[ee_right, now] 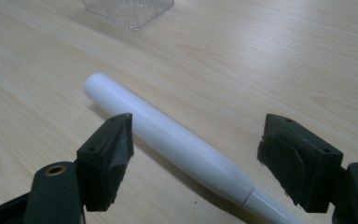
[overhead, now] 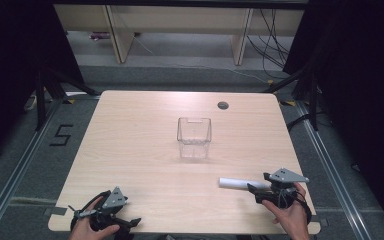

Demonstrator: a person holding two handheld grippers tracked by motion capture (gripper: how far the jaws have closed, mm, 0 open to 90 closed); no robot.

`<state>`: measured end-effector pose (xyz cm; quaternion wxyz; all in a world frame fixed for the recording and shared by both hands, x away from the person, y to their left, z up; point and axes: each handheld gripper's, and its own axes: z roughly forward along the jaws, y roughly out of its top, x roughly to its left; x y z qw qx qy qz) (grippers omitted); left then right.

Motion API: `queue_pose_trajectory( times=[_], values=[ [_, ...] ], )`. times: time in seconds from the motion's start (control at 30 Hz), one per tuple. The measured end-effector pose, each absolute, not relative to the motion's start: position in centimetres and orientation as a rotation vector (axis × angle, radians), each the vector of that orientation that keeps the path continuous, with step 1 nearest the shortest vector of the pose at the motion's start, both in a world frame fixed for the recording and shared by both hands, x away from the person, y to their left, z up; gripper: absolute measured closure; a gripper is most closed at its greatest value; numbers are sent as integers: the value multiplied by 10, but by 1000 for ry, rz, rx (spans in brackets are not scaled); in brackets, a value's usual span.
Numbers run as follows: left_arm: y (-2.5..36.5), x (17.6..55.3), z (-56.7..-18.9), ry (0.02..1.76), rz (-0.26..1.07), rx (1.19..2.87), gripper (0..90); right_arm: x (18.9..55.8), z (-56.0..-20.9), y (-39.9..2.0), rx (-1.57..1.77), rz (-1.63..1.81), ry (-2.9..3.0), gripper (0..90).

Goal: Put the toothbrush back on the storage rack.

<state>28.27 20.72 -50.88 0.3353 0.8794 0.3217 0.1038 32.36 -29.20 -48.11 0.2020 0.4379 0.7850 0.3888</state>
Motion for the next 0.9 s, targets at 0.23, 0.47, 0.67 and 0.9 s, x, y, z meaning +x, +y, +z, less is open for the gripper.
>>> queue_pose_trajectory(
  times=[0.23, 0.47, 0.67, 0.9],
  values=[
    [207, 283, -509, 843, 270, 2293, 151, 327, -481, -286, 1240, 1099, 2189, 262],
    [208, 283, -510, 846, 268, 2291, 151, 335, -479, -281, 1199, 1085, 2193, 279],
    [208, 282, -509, 855, 265, 2286, 150, 339, -479, -273, 1208, 1077, 2199, 333],
    [208, 282, -510, 866, 261, 2286, 151, 346, -477, -265, 1134, 1093, 2220, 453]
  ],
)
